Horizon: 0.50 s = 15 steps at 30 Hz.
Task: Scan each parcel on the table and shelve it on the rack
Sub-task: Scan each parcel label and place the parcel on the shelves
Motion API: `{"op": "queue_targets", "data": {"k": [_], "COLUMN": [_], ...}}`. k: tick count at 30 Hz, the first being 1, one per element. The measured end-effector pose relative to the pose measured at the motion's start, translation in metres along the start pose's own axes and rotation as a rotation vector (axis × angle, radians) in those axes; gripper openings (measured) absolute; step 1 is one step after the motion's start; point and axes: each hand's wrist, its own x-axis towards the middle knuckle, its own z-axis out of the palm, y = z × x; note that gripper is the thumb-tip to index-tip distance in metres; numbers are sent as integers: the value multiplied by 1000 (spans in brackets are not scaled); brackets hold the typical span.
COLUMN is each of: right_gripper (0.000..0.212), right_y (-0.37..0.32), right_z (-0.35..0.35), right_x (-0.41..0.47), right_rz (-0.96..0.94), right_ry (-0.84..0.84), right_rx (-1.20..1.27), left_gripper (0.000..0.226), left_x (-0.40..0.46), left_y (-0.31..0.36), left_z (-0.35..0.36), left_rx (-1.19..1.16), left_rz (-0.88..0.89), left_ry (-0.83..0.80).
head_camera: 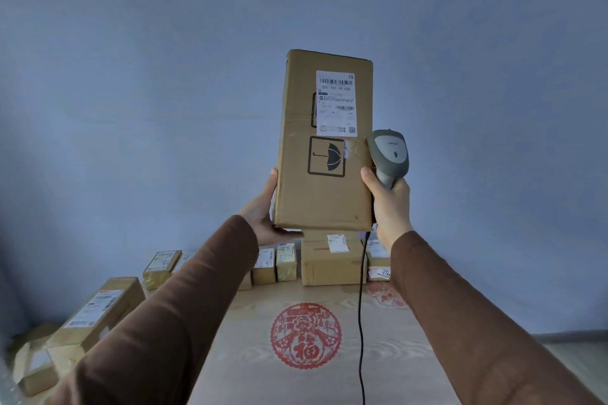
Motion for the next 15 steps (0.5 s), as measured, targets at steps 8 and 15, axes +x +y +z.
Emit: {"op": "queue_targets", "data": {"k": [8, 15], "right_gripper": [25, 32], "right_y": [-24, -54], "right_z": [16, 34], "right_x": [11, 26], "right_rz": [-36, -115], "right_ry": [-44, -72], "right_rx": [66, 71], "left_gripper": [79, 92], "left_x": [3, -8], "left_y": [19, 23], "left_z": [10, 24], "left_rx": [-336, -443], "left_rz": [197, 217], "left_ry": [-66, -497]}}
